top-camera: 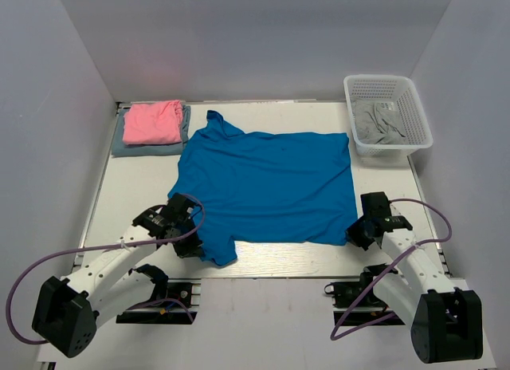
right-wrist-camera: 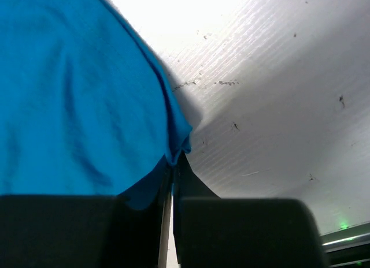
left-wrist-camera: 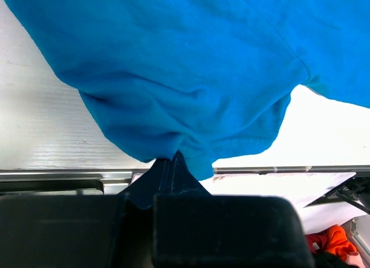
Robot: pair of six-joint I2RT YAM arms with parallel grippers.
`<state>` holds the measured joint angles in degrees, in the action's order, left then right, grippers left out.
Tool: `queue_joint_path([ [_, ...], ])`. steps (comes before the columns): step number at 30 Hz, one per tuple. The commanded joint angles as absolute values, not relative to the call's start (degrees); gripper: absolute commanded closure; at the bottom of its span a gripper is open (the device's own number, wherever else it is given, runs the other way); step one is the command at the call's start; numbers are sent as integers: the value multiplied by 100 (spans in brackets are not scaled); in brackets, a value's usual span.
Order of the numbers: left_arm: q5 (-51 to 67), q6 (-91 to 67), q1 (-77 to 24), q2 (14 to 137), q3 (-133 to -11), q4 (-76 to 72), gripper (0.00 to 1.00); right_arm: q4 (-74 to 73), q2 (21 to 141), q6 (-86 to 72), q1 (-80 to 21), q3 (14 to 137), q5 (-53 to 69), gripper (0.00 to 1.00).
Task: Fold and stack the t-shirts
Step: Grap the side of the flattened tshirt closest away from the robot with both arms
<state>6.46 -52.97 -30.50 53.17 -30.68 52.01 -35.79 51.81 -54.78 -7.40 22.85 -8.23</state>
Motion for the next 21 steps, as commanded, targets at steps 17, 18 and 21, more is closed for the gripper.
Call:
queue_joint_path([
  [17,-34,-5308,-3023,5554,-4438,4588,100,-3051,5467,-4553,-747,3137,-519,100],
  [18,-131,-5309,-2971,5555,-4525,4527,100,-3050,5606,-4527,-747,3216,-536,100],
  [21,-394,-5309,-2971,5817,-4639,4281,100,-2997,5843,-4404,-747,3559,-606,100],
])
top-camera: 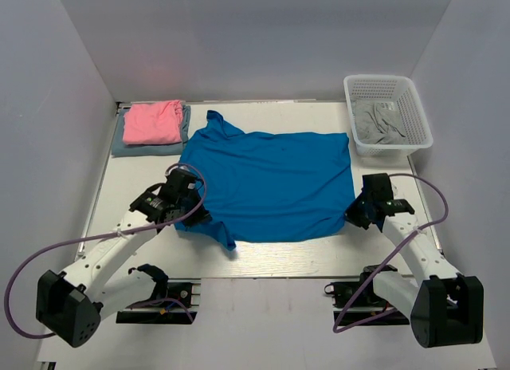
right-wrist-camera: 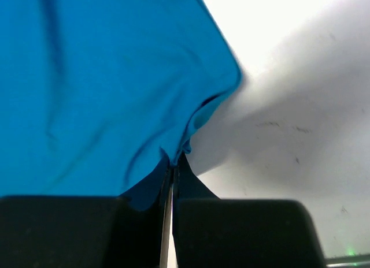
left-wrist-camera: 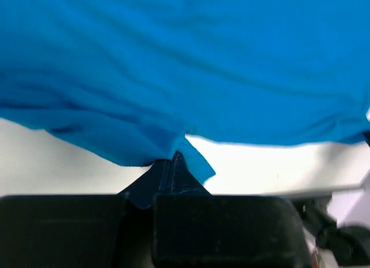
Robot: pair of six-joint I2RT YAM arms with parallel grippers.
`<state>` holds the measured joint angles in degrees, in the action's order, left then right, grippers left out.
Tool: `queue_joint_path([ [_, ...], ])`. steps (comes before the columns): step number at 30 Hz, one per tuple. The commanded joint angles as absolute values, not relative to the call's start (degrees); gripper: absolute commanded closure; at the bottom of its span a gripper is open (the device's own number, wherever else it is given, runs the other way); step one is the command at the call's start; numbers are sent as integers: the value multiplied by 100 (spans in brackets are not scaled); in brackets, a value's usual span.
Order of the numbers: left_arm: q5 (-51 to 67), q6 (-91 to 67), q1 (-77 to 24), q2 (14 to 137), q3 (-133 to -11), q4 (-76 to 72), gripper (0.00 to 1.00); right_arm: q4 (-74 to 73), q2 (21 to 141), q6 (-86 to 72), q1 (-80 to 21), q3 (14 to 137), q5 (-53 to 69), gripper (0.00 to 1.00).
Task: Fold and stack the t-shirts
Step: Grap the side of the flattened tshirt closest away from the robot with both arms, then fold the flattened tshirt in 1/3 of the way
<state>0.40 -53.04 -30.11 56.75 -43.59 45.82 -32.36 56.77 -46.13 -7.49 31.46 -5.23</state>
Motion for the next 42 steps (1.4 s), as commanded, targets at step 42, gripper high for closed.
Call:
queue_joint_path([
  [42,-3472,-4263,-2233,8805,-6643,2365,100,-2303,8665,-4289,-659,6151,-1459,100],
])
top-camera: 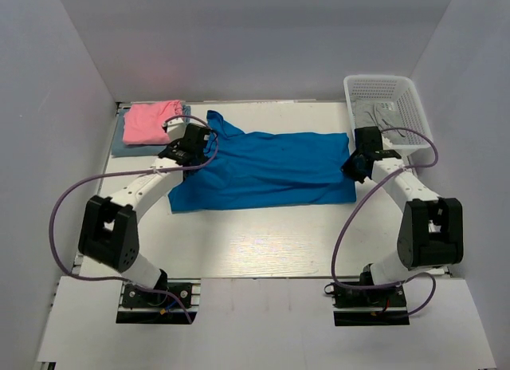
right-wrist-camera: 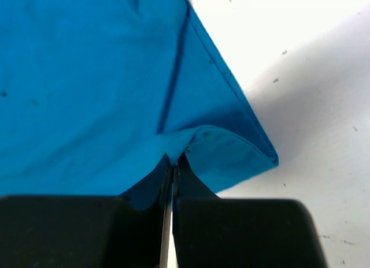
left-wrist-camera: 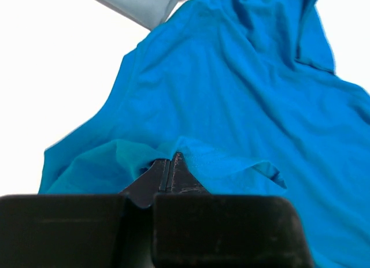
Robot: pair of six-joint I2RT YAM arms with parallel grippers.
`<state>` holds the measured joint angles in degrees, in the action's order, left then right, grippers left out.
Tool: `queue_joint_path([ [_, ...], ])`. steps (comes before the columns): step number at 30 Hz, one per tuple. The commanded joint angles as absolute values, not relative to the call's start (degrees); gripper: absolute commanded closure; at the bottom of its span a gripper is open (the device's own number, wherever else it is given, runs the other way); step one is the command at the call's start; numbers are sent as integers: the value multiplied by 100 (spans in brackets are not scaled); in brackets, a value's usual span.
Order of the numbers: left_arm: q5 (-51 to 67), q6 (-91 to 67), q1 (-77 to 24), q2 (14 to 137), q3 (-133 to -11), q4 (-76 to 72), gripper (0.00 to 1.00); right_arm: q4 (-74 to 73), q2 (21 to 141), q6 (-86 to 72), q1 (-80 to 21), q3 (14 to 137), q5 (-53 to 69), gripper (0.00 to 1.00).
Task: Fold and stack the t-shirts
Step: Fold the flattened tshirt in 1/3 of the way
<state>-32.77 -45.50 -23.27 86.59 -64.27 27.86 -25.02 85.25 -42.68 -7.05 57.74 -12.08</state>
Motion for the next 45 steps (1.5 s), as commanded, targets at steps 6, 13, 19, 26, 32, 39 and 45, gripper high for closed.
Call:
queue_joint_path([
  [6,-3832,-4201,-1899,9930,-7538,2671,51,-2601,9272,-4017,-677,6975,-1626,72],
  [13,-3227,-3674,-1714,10459,-8481,2988,0,-2760,9115,-3726,-685,6997,-1486,16],
  [19,-2339,-3674,-1714,9459,-7438,2752,0,-2277,8517,-3305,-764,6068,-405,10],
  [26,-1485,-3875,-1854,8473,-5479,1689,0,-1503,8726,-2962,-1002,5502,474,10],
  [32,-1424,-3937,-1731,8578,-5063,1415,0,-1038,9517,-2848,-1134,5862,291,10],
  [39,-1679,-4069,-1731,8780,-4896,1415,0,-808,10414,-3120,-1099,6809,-930,10],
  [45,-1740,-4122,-1731,8841,-4843,1362,0,-1046,10976,-3103,-1099,7435,-1238,10],
])
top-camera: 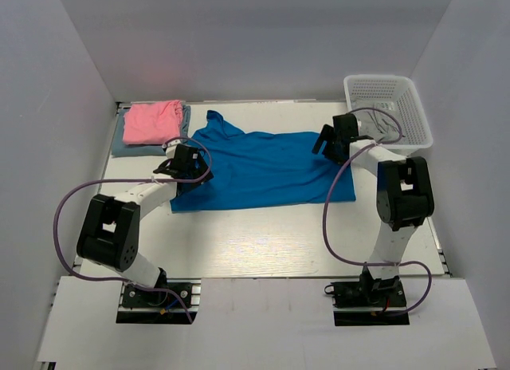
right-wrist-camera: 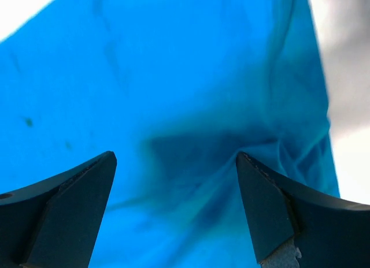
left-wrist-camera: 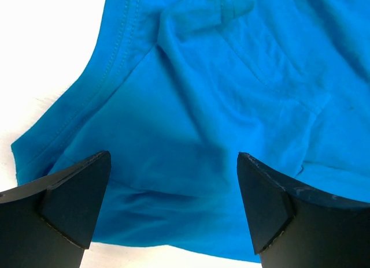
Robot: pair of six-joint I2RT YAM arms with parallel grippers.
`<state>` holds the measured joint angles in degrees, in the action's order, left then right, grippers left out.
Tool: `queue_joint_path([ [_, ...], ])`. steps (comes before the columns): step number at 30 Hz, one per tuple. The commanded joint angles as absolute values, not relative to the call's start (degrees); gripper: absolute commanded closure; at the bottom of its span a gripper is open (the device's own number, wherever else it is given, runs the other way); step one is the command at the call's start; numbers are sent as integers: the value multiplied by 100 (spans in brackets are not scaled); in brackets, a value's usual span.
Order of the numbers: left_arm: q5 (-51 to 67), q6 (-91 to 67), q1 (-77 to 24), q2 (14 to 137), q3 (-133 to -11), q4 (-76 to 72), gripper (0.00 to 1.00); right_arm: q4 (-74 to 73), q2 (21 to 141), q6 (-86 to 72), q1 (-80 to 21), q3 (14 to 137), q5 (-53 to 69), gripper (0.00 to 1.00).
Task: Fold and stack the t-shirts
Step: Fold the flattened tshirt in 1/3 of the way
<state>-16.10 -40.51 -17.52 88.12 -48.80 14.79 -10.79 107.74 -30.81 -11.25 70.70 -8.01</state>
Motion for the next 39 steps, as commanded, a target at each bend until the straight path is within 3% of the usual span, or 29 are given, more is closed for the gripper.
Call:
queue_joint_path([
  [1,-1792,-4122,-1731,8842,-4843,1362,0,-1124,11030,-3207,-1099,7636,-1309,10],
  [7,-1925,-4175,-1731,8895,-4896,1468,0,-1634,10978,-3085,-1143,7613,-1723,10],
  [14,-1635,-4175,-1731,8895,-4896,1284,0,-1301,9329,-3059,-1274,6314,-1969,10],
  [20,-1564,-4175,-1731,8895,-4843,1283,0,-1362,8640,-3164,-1424,5574,-2162,10],
  [31,-1354,-4306,-1731,9123,-4658,1529,0,-1327,9632,-3410,-1450,5432,-888,10],
  [39,-1231,-5052,-1784,8581,-4080,3216,0,-2004,9152,-3788,-1441,4466,-888,10],
])
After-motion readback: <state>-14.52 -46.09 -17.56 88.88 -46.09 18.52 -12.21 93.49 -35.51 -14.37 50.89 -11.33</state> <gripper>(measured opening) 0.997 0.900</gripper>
